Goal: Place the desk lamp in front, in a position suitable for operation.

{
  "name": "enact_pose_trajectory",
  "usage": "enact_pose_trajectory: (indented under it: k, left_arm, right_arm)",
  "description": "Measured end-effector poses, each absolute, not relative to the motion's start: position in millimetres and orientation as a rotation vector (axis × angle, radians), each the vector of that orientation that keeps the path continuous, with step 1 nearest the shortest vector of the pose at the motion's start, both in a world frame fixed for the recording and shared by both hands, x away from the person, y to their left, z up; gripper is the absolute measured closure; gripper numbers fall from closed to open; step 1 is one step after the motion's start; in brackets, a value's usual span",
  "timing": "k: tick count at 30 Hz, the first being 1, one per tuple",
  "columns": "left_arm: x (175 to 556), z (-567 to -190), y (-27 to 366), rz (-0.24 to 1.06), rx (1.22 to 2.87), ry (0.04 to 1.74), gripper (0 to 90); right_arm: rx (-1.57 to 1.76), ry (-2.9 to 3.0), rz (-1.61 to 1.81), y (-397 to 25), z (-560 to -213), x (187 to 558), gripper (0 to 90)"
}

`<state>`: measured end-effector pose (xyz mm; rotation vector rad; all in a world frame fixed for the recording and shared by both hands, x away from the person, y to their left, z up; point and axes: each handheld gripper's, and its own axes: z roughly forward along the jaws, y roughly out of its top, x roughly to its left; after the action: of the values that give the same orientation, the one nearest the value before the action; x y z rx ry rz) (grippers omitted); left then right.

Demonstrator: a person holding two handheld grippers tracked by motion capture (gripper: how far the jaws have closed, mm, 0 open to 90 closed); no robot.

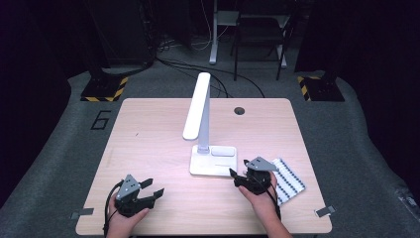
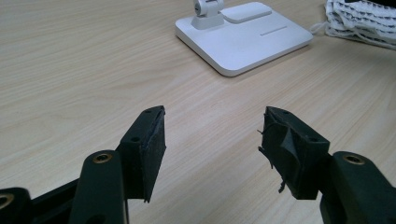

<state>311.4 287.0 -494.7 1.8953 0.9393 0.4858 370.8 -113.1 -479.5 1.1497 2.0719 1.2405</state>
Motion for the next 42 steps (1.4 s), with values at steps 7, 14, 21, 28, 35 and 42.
enact_pose_trajectory:
  k: [7,14,21,28,35,42]
  left_arm:
    - [321.5,-496.1,280.8,0.446,1.912,0.948,39.5]
    - [338.8,-491.9,267.3,0.434,1.908,0.956,38.2]
    - [359.7,-489.1,246.2,0.438,1.897,0.949,38.0]
    - [379.2,-494.8,225.1,0.377,1.923,0.942,39.4]
    - [391.0,-496.5,209.3,0.368,1.942,0.924,39.3]
    - [400.3,-499.9,200.0,0.363,1.944,0.928,38.5]
  right_arm:
    - [1.194,2.075,1.23,-109.8,-484.9,382.4,33.1]
    - [1.206,2.087,1.22,-108.8,-491.1,391.2,31.0]
    - [1.249,2.082,1.213,-108.4,-498.5,399.2,33.3]
    - [1.248,2.108,1.211,-103.9,-503.8,403.5,34.0]
    - [1.312,2.099,1.213,-105.9,-506.7,407.1,31.1]
    - [1.326,2.11,1.207,-105.9,-511.0,410.4,31.1]
